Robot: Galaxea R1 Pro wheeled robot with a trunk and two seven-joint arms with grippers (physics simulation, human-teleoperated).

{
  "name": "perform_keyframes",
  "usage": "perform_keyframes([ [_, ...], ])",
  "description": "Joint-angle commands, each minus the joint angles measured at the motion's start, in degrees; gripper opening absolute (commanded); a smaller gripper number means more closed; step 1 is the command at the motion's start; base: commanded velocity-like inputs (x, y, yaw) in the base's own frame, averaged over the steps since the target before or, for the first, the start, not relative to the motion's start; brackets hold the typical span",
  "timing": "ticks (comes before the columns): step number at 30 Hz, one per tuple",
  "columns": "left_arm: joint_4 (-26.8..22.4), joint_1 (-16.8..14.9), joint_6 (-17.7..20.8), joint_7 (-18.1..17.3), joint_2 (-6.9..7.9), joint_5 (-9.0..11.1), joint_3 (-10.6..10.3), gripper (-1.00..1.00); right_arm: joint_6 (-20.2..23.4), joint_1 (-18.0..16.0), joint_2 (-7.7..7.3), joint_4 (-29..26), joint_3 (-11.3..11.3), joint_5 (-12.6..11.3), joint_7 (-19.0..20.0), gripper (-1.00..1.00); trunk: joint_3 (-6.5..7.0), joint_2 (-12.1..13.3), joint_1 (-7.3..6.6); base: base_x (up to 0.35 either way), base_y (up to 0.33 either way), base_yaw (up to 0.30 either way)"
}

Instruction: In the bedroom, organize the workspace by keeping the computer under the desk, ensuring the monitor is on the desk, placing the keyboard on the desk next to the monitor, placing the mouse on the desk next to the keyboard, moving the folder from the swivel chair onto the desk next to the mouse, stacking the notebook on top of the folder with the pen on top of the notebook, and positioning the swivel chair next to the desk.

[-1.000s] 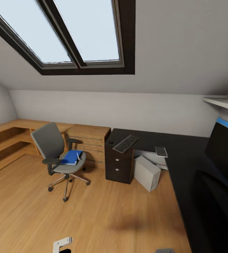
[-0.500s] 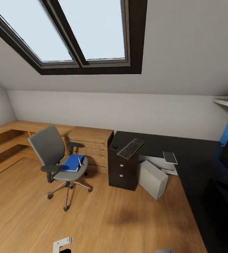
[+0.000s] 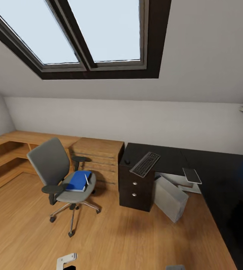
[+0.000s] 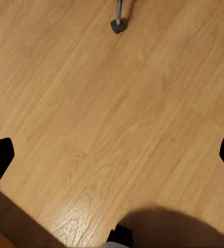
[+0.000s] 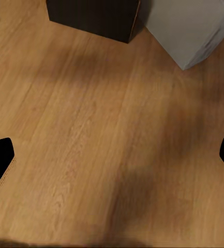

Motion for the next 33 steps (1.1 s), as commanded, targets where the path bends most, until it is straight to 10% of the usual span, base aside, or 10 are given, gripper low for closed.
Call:
perform_keyframes([
  [1, 0.01, -0.02, -0.22, 0.21, 0.01, 0.58, -0.49, 1.0, -0.21, -0.04, 0.03, 0.11, 0.52, -0.47, -0.17, 1.0, -0.05, -0.04, 0.05, 0.318, 0.159, -0.096],
  [28, 0.18, -0.02, -0.42, 0.21, 0.03, 0.53, -0.49, 1.0, -0.23, -0.04, 0.11, -0.28, 0.62, -0.47, -0.17, 1.0, -0.29, -0.04, 0.05, 0.319, 0.111, -0.169],
  [33, -10.75, -0.02, -0.27, 0.39, -1.12, 0.41, -0.53, 1.0, 1.03, -0.1, 0.61, -12.31, 0.35, -2.6, -0.32, 1.0, -0.29, -0.04, 0.05, 0.329, 0.004, 0.0],
])
